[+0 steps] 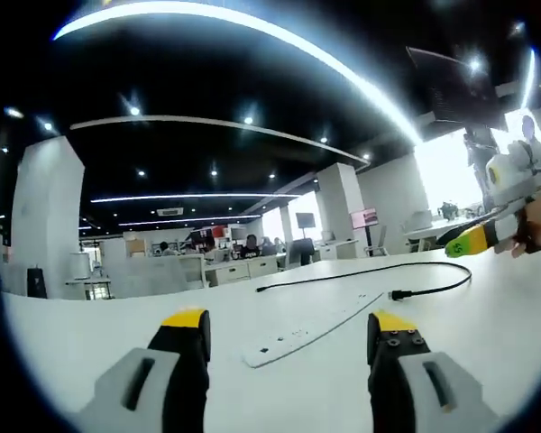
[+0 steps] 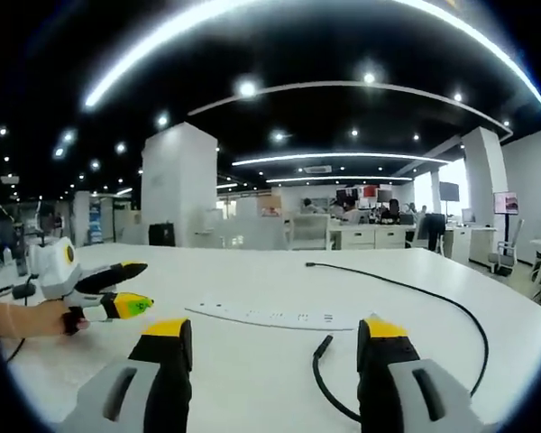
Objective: Locate the USB plug end of the data cable currently connected to the USB port on the desk. Grip the plug, withdraw it from the port, and place it onto the desktop.
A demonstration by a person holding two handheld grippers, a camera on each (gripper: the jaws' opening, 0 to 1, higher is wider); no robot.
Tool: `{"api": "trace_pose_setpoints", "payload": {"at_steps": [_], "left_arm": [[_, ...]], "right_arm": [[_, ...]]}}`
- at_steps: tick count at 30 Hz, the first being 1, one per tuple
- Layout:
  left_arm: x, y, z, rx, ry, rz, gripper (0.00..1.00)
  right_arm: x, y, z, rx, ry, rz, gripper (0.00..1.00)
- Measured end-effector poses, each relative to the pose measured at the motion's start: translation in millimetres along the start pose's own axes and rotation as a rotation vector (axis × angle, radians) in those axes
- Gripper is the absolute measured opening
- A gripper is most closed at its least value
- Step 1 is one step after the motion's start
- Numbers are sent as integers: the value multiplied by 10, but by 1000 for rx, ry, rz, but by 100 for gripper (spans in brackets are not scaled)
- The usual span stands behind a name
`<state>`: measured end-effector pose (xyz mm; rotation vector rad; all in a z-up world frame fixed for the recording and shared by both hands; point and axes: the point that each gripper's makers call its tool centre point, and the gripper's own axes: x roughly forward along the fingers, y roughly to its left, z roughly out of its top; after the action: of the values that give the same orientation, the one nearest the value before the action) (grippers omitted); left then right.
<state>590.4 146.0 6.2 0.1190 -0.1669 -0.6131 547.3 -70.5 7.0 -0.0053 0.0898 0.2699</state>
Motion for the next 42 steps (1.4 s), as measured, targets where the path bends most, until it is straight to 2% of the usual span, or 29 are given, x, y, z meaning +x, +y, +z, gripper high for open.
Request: {"api": "trace_pose_setpoints", "payload": {"at_steps": [5, 8, 12, 15, 18, 22, 26, 30, 32, 34, 36, 38, 40, 42], "left_arm": [[-260, 4, 199, 7, -10, 24, 71], [-459, -87, 364, 15, -25, 9, 72], [-726, -152, 670, 60, -72, 14, 72], [-993, -139, 941, 7, -120, 30, 72], [-1207, -89, 1090, -53, -136, 45, 72], [-1583, 47, 1307, -64, -169, 94, 72], [-2034, 203, 1572, 15, -225, 165, 72], [-2398, 270, 1748, 66, -262, 219, 70], [-2586, 295, 1812, 80, -286, 259, 70], [-2738, 298, 1799, 106, -279, 293, 70], [-2860, 284, 1749, 135, -267, 318, 71], [-2939, 271, 1652, 161, -230, 328, 71], [-2989, 261, 1470, 157, -165, 332, 72], [-3017, 262, 1360, 154, -140, 342, 73]], "right_arm": [[-182, -32, 153, 0, -51, -28, 74], [-308, 7, 237, 29, -73, -30, 74], [-496, 120, 350, 31, -103, -22, 74], [-655, 216, 470, 8, -134, -6, 72], [-862, 294, 641, -36, -185, -7, 71], [-1214, 406, 869, -57, -269, 1, 72], [-1522, 457, 1034, -65, -345, -12, 72], [-1795, 460, 1133, -63, -405, -51, 72], [-1885, 474, 1123, -58, -420, -72, 72], [-1951, 512, 1066, -72, -424, -101, 72], [-1978, 545, 955, -118, -400, -128, 72], [-1984, 558, 799, -147, -360, -157, 73], [-1969, 564, 626, -150, -319, -173, 73], [-1944, 565, 470, -106, -285, -175, 72]]}}
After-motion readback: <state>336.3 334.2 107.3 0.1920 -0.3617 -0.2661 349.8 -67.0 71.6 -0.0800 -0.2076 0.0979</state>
